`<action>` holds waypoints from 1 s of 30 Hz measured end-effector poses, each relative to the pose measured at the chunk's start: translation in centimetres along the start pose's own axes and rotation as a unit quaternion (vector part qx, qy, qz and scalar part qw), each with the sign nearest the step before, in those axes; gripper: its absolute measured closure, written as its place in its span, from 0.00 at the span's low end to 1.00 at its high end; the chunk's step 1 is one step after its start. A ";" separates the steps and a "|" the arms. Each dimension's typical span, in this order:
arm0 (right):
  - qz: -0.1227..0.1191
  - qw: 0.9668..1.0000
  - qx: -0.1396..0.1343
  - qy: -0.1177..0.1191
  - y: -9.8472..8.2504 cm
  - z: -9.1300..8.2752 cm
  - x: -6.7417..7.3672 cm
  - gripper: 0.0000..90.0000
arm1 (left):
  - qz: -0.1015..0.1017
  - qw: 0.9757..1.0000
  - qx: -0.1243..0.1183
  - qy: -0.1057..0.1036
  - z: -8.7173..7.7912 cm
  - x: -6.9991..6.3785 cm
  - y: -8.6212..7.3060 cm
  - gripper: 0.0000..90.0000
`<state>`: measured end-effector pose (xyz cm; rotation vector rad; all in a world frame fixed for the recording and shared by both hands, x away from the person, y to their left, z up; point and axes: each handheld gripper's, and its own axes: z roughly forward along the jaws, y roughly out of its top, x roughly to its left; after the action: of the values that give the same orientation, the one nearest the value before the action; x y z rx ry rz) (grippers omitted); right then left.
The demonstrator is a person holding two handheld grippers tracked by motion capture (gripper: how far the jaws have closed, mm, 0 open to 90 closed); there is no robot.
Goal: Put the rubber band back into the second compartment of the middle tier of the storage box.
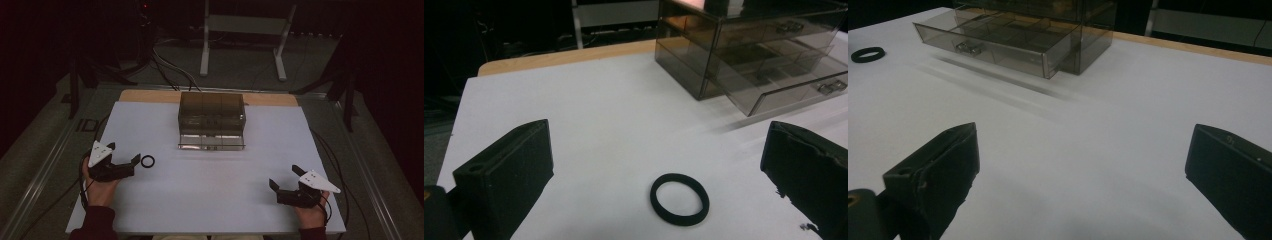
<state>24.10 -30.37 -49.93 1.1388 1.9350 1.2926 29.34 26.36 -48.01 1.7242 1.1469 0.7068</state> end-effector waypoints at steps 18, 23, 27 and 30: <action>0.000 1.000 0.000 0.002 0.0 0.1 0.0 0.02 | 0.003 0.998 0.055 0.001 2.8 0.0 -0.6 0.06; -0.001 1.000 0.001 0.002 0.0 0.1 0.0 0.02 | 0.002 0.998 0.069 -0.002 3.3 0.0 -0.8 0.07; 0.000 1.000 0.000 0.002 0.0 0.1 0.0 0.02 | 0.001 0.997 0.078 -0.003 3.7 0.1 -0.9 0.08; 0.000 1.000 0.000 0.002 0.0 0.1 0.0 0.02 | -0.001 0.996 0.086 -0.001 4.0 0.0 -1.0 0.08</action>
<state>24.18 -30.32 -49.93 1.1382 1.9374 1.2951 32.23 25.06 -50.59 1.8669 1.2376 0.6189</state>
